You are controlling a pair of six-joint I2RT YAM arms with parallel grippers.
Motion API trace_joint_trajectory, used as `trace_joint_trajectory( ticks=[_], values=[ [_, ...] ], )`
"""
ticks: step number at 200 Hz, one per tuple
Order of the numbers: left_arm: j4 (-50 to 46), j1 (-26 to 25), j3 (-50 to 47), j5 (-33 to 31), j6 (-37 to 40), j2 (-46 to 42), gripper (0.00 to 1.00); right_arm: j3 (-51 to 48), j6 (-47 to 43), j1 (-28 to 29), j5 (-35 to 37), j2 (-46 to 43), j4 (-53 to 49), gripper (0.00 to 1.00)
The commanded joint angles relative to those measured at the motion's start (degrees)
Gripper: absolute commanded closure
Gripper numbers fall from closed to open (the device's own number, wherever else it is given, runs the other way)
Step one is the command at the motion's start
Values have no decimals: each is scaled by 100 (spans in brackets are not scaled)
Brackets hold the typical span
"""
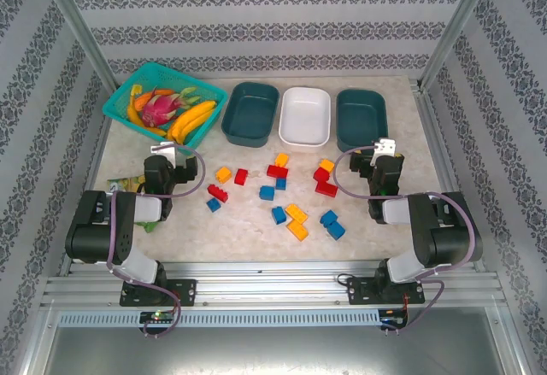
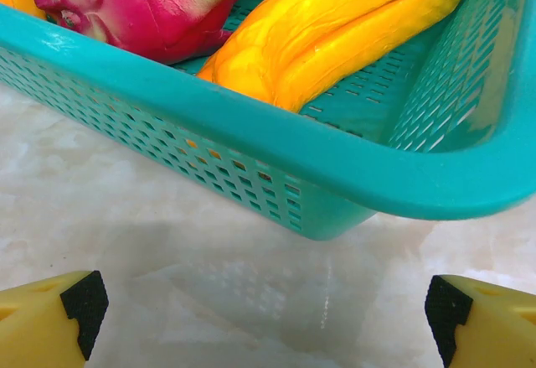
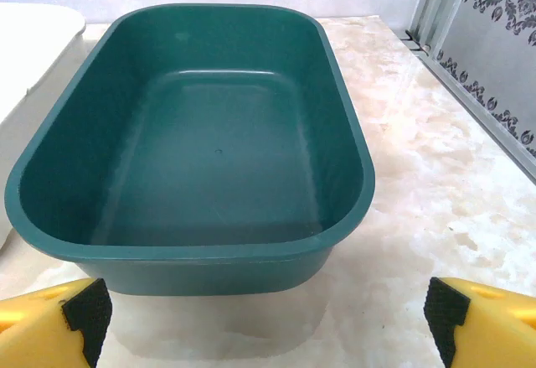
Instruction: Sort the legos into containers by color
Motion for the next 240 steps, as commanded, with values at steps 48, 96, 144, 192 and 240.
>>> trace_joint_trajectory(
  ticks=[48,96,144,192,240],
  values=[
    [247,-69,32,-30,87,33,0,82,-35,-11,-147,-57,75,2],
    [238,-69,30,-30,92,33,0,91,-39,-12,-154,-57,65,2],
    [-1354,-151,473,-237,37,-786,0,81,-138,134,146,-483,-247,2],
    [-2559,-486,175,-1102,-132,-2379,0,82,-152,433,990,-1653,-1132,2],
    [-3811,-818,190,-1422,-246,-4037,0,789,-296,1127,1791,-3081,-2901,2]
  ],
)
